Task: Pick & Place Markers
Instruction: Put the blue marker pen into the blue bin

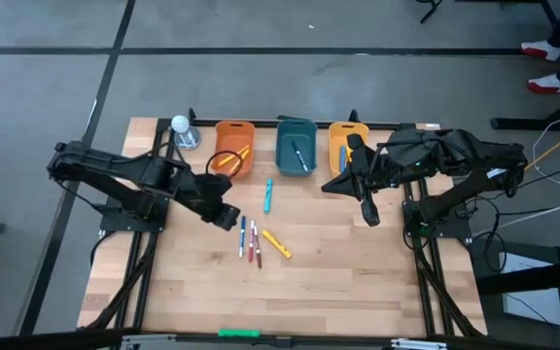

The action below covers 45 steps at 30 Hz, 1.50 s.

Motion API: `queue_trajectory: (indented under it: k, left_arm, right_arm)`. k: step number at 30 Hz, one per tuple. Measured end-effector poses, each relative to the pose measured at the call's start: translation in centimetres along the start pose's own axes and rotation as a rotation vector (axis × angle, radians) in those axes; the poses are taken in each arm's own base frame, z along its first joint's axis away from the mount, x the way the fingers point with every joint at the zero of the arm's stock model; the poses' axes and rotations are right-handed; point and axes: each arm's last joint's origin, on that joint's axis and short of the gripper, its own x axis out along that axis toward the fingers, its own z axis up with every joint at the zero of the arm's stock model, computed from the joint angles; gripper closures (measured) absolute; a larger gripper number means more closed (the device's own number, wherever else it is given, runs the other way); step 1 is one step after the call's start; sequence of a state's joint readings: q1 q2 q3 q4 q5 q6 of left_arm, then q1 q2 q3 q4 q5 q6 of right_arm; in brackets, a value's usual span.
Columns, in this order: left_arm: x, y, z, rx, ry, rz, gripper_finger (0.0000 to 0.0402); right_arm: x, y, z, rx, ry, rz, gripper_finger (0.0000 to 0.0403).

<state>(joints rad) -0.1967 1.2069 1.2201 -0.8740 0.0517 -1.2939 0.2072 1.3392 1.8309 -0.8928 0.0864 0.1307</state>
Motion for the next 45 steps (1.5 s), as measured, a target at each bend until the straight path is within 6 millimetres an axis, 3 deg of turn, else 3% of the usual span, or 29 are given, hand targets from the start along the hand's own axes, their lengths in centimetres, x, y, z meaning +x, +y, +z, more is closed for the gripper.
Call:
queue_trajectory:
  k: [32, 45]
  left_arm:
    - [10.3, 1.0, 0.3, -0.197, 0.076, 0.375, 0.0399]
    - [12.9, 1.6, 0.2, -0.212, 0.095, 0.459, 0.0395]
  right_arm:
    - [0.0, 0.0, -0.2, -0.014, 0.025, -0.003, 0.0402]
    - [0.0, 0.0, -0.3, -0.018, 0.027, 0.008, 0.0402]
